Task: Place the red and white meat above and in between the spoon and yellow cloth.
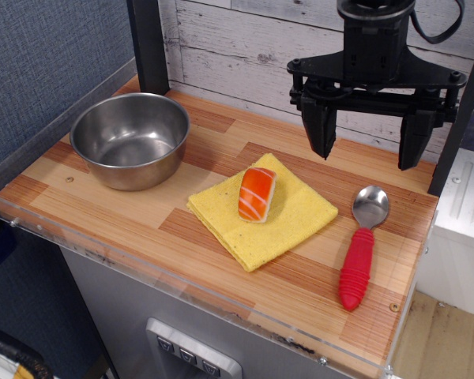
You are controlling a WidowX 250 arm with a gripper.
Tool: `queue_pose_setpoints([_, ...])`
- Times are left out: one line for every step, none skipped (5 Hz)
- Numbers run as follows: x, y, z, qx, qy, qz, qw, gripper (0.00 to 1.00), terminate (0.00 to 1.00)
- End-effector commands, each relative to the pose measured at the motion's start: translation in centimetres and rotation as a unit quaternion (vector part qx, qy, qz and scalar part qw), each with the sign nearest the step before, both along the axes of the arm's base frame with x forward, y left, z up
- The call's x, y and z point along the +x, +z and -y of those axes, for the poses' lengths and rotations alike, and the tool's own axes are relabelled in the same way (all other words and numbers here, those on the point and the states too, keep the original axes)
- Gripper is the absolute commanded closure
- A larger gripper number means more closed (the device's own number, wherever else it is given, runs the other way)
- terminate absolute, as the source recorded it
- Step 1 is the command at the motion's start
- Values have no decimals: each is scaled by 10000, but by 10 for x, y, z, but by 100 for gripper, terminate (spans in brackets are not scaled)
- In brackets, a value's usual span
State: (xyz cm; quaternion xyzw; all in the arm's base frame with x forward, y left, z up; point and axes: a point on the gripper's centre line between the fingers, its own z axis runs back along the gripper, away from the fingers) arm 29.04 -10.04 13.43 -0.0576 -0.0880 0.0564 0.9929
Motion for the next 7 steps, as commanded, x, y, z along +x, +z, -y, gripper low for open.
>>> queue_pose_setpoints([0, 0, 0, 0, 0, 0, 10000, 0, 0])
queue_pose_setpoints([-10, -5, -28, 63, 240, -11, 9997, 0, 0])
queue_pose_setpoints([-10, -11, -46, 199, 319, 81, 9993, 0, 0])
queue_pose_setpoints([-8, -17, -63, 299, 541, 125, 9980, 0, 0])
queue_pose_setpoints([-3, -28, -75, 360, 606, 60, 9975, 0, 0])
queue_pose_setpoints([2, -43, -88, 473, 664, 24, 9967, 0, 0])
queue_pose_setpoints([10, -60, -94, 400, 728, -8, 9965, 0, 0])
